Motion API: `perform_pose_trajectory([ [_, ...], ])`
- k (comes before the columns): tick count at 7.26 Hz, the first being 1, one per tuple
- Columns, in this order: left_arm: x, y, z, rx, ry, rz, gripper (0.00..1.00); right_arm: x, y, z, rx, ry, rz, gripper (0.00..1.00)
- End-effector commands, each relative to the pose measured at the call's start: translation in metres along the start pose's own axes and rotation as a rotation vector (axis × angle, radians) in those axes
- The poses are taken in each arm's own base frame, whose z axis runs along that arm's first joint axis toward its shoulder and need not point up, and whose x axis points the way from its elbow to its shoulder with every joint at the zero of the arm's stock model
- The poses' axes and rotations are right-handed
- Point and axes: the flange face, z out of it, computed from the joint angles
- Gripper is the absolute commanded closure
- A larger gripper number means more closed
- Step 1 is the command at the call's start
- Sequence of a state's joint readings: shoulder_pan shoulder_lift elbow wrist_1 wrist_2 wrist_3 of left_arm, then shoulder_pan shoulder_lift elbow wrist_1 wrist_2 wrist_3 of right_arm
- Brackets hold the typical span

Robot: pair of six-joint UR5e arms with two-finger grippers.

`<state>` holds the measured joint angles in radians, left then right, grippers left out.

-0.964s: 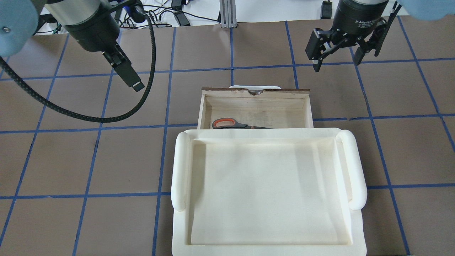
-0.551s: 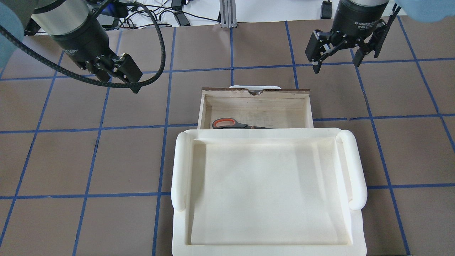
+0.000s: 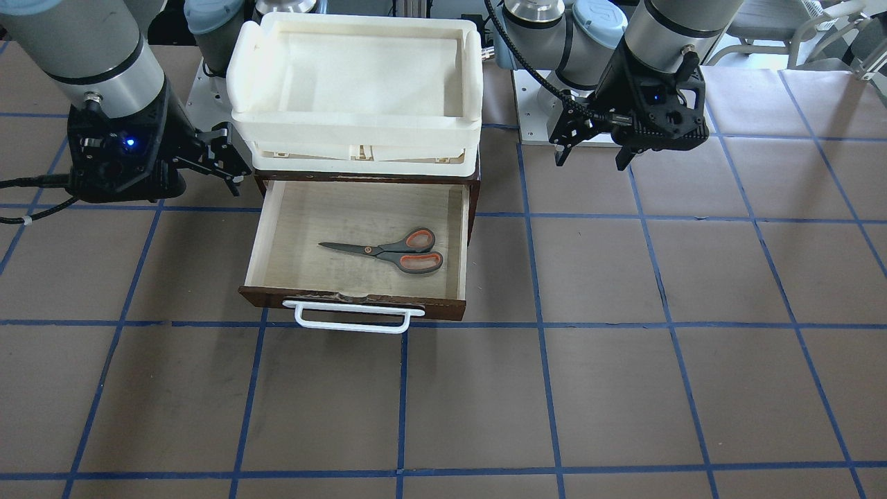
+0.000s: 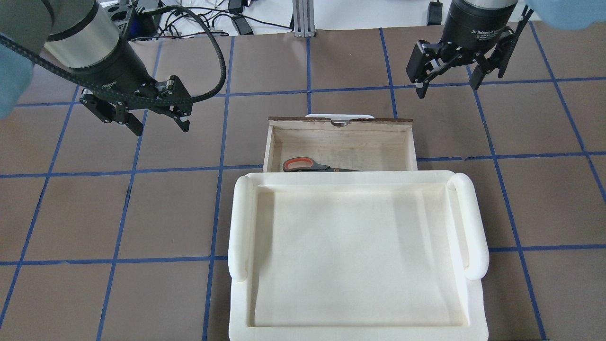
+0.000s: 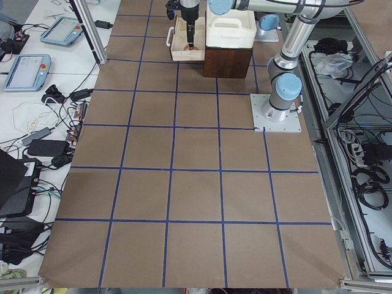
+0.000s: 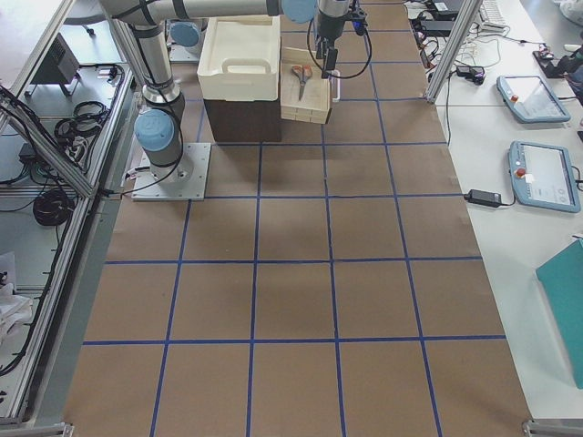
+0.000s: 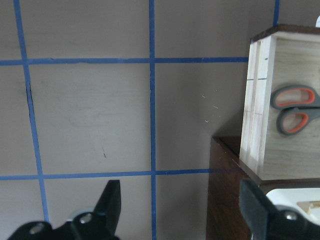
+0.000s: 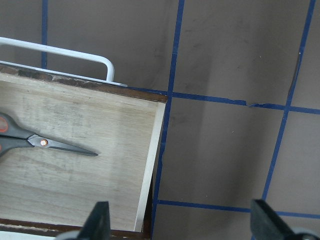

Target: Place scissors in drawer with both arms

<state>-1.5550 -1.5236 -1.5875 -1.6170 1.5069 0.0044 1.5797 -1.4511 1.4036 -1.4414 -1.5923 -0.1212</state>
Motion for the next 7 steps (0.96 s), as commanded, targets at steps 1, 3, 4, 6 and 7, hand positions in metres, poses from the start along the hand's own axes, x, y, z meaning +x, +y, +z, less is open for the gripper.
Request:
perform_pose_trajectory([
  [1,-0.001,-0.008,-0.001,0.068,0.000,0.006,0.07,0.000,0.000,0.000,0.001,0.000,0.000,0.00],
  [3,-0.004,-0.001,-0.010,0.086,-0.060,-0.003,0.07,0.000,0.000,0.000,-0.001,0.000,0.000,0.00],
  [4,-0.006,0.003,-0.021,0.117,-0.092,-0.003,0.07,0.000,0.001,0.000,-0.003,0.001,0.000,0.00],
  [6,-0.005,0.008,-0.026,0.127,-0.086,-0.032,0.03,0.000,0.001,0.000,-0.004,0.001,0.000,0.00],
  [7,0.000,0.011,-0.028,0.134,-0.083,-0.036,0.02,0.000,0.001,0.000,-0.004,0.001,0.000,0.00],
])
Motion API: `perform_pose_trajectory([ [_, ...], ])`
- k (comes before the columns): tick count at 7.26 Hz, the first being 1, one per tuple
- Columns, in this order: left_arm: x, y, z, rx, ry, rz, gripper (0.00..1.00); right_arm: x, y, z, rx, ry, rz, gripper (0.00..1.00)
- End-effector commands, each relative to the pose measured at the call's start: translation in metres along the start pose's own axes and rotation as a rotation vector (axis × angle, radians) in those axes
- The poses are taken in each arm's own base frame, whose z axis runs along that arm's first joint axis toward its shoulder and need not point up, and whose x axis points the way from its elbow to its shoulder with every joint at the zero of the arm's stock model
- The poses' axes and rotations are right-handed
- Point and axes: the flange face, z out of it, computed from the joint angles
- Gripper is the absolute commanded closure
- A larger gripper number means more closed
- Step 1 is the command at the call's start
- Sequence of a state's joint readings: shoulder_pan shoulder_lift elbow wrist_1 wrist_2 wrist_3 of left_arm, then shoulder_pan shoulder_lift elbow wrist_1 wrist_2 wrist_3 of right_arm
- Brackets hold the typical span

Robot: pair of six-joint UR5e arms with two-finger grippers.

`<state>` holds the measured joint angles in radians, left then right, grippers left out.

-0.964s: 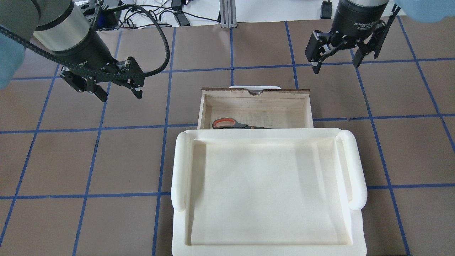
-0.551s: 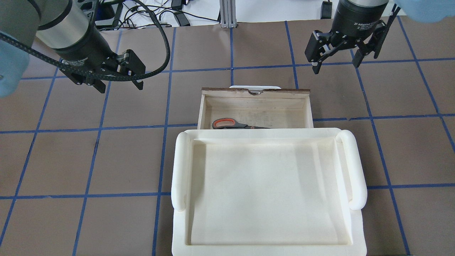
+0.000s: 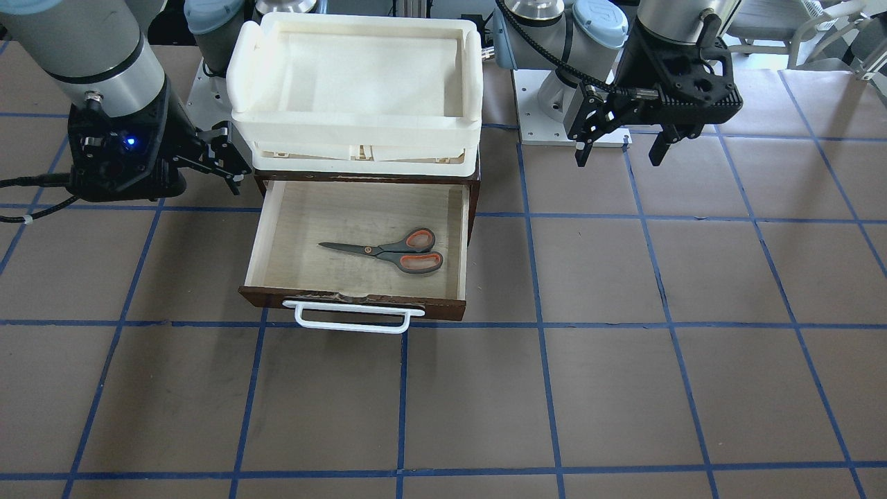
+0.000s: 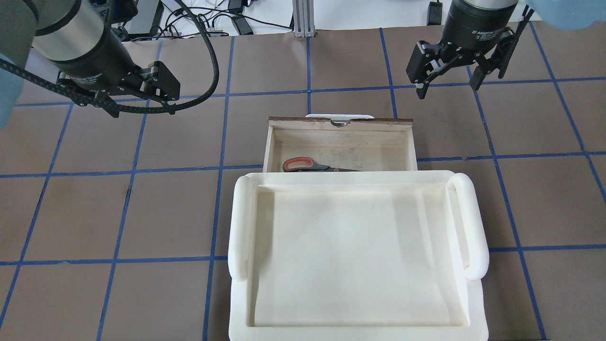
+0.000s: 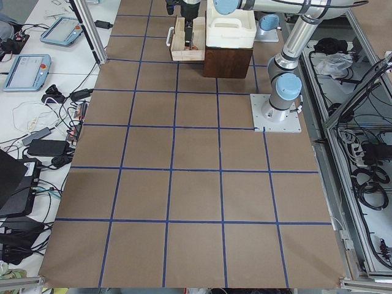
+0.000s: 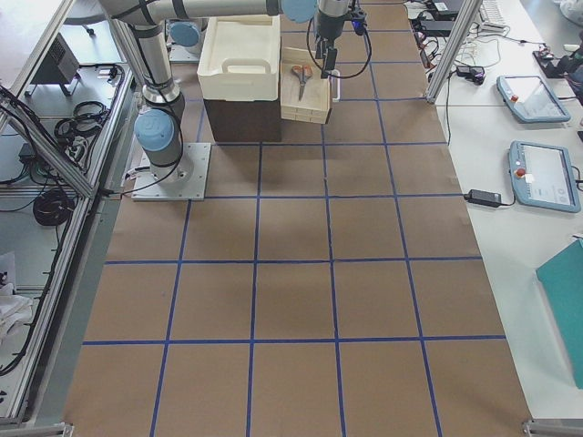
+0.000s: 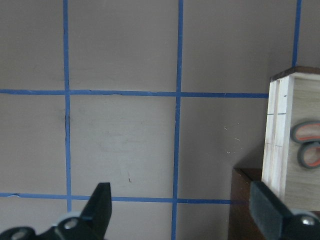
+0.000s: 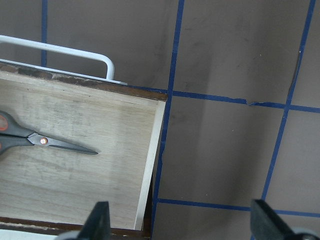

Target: Place scissors in drawer with both arms

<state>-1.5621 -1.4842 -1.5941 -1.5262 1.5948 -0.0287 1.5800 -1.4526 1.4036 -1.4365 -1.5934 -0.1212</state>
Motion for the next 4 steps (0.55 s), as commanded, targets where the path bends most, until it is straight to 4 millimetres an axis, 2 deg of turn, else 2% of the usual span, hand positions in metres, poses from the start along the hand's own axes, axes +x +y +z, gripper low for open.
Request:
perform_pose_trajectory([
  [1,0.0081,0.0044,-0.0049,0.010,0.003,-0.007,0.01,0.0000,0.0004,0.0003,-0.004,0.000,0.000,0.00],
  [4,0.0135,0.0061,-0.0067,0.011,0.045,-0.026,0.00,0.0000,0.0005,0.0005,-0.005,0.000,0.000,0.00],
])
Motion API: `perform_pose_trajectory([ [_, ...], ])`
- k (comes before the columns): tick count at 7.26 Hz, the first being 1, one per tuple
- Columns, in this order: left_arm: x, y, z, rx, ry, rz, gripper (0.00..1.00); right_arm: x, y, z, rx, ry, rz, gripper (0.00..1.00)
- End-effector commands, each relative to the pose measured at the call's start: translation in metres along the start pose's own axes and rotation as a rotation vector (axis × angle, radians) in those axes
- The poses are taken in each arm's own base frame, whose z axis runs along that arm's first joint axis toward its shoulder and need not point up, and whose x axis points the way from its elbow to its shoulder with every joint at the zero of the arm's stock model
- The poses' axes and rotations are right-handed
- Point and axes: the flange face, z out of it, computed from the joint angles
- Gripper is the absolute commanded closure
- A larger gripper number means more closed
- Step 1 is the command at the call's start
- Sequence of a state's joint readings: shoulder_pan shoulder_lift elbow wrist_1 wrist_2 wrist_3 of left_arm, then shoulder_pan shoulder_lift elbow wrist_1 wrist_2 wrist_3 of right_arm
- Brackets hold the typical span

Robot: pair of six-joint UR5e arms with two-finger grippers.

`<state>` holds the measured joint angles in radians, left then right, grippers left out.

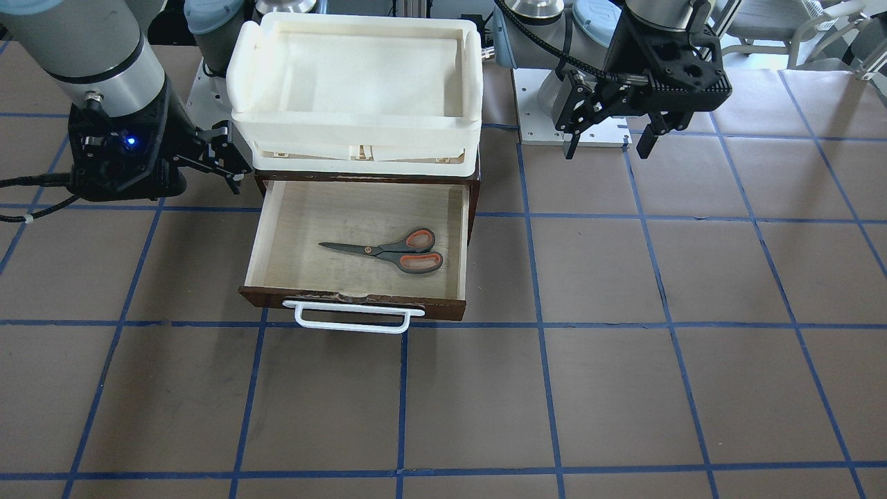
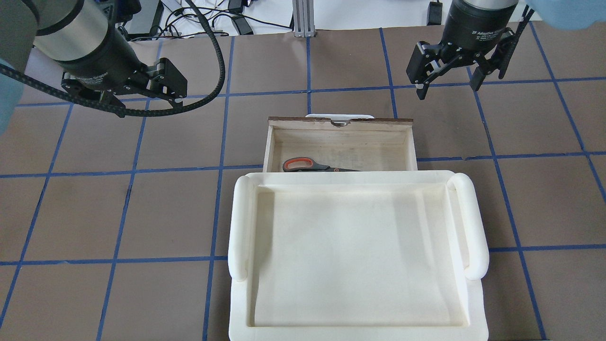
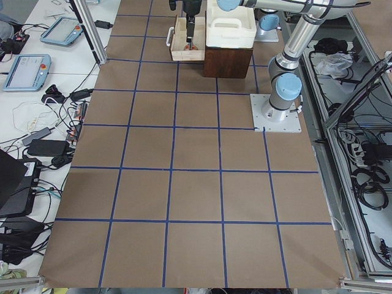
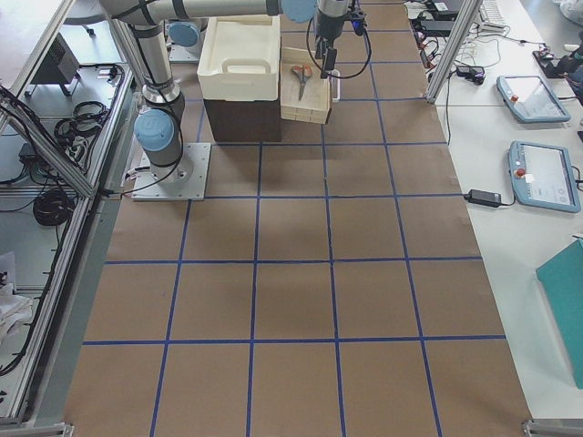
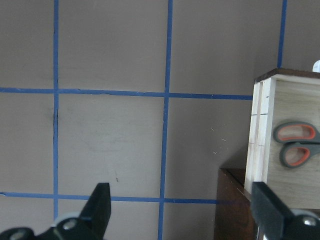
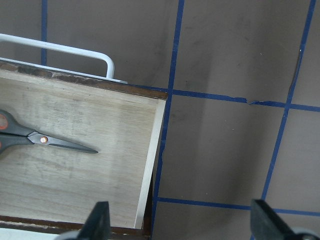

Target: Place scissors in drawer with both arms

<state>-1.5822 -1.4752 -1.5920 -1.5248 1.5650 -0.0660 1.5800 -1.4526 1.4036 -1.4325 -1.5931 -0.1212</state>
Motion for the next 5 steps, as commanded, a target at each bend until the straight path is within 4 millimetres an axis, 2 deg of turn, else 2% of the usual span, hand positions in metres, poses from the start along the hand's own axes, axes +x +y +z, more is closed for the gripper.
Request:
perform_pose_trajectory([
  [1,0.0007,-0.0001,0.0020,-0.005,0.003,-0.002,0.00,-0.0001,0.0001,0.0001,-0.001,-0.001,0.000,0.00],
  [5,0.0005,0.0006,0.0044,-0.012,0.001,-0.001,0.00,-0.0001,0.0000,0.0000,0.000,-0.001,0.000,0.00],
])
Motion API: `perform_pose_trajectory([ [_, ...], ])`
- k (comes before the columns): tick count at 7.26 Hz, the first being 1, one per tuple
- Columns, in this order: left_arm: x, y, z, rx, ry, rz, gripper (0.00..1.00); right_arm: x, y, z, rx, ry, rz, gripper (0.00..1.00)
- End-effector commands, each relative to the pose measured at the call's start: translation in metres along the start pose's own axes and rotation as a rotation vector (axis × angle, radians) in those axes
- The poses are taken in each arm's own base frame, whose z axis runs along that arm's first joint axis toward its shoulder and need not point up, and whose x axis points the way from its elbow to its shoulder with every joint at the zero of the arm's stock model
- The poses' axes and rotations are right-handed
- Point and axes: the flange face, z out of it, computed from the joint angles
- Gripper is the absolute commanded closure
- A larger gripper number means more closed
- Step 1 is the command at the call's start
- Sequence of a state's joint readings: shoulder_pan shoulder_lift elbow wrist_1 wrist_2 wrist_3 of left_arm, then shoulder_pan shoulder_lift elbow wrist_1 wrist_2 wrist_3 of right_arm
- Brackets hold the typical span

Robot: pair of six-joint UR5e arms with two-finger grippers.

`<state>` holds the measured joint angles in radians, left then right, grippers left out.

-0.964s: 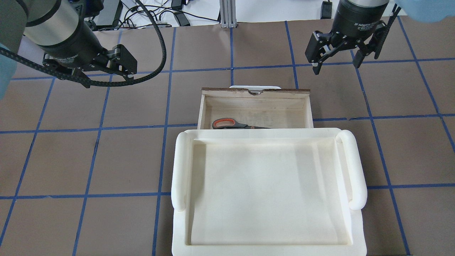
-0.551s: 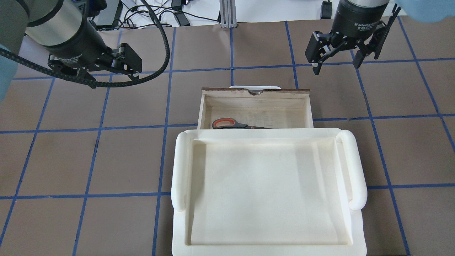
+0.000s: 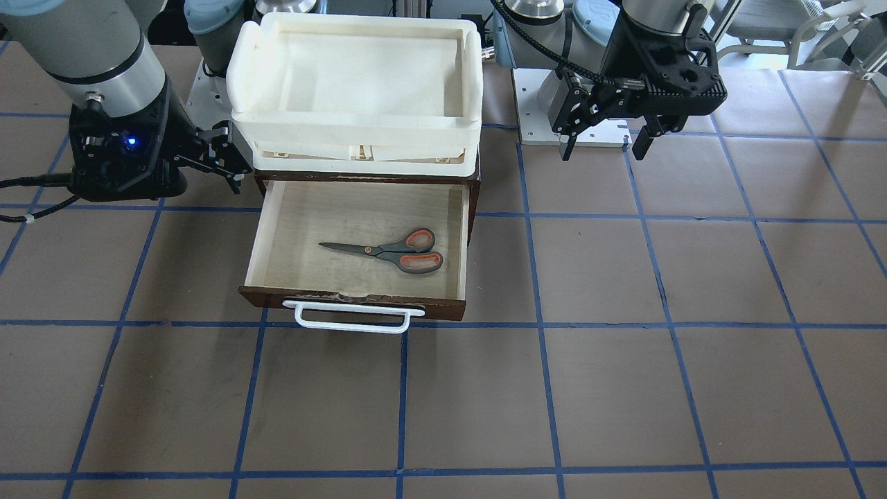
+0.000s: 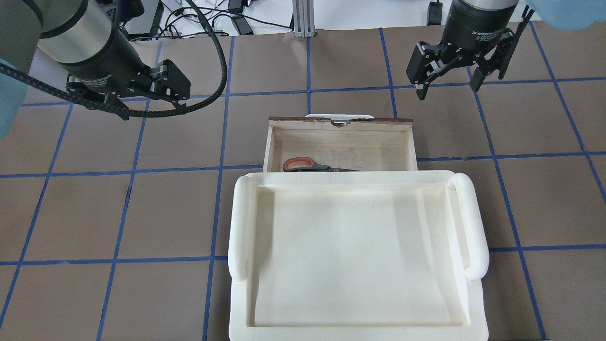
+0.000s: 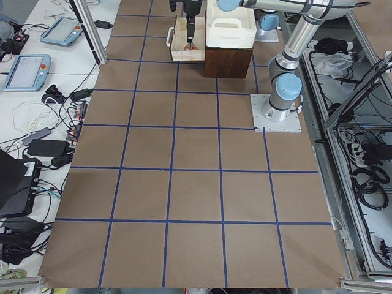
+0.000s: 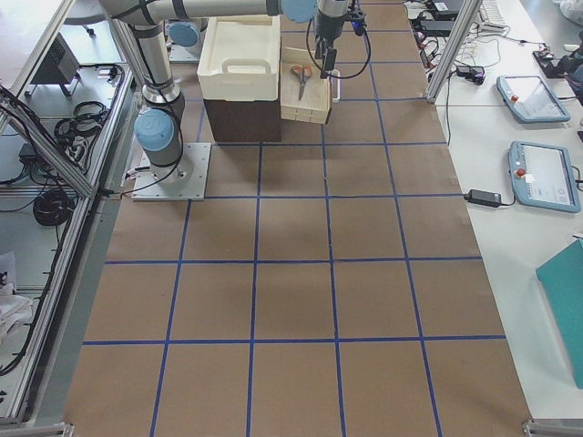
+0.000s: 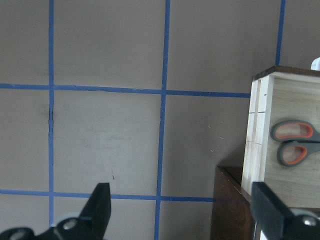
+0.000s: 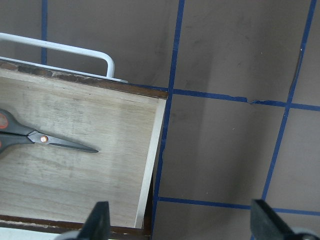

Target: Place scissors in drawer with both arms

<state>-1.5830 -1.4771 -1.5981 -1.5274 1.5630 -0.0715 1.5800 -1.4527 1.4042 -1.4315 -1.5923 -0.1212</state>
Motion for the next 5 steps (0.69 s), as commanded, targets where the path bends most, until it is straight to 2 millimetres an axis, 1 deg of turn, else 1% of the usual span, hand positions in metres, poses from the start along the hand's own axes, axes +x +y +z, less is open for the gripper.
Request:
perform_pose_trajectory([
  [1,-0.0002,0.0013,0.0003,-0.007,-0.002,0.008,0.00,0.0000,-0.0003,0.0008,0.002,0.000,0.000,0.00],
  [3,-0.0011,0.0010,-0.0009,-0.007,-0.004,0.015,0.00,0.0000,0.0004,0.0042,-0.003,0.001,0.001,0.00],
  [5,-0.0028,-0.0004,-0.0010,-0.011,-0.009,0.064,0.00,-0.0003,0.0014,0.0033,0.000,0.000,0.002,0.00],
])
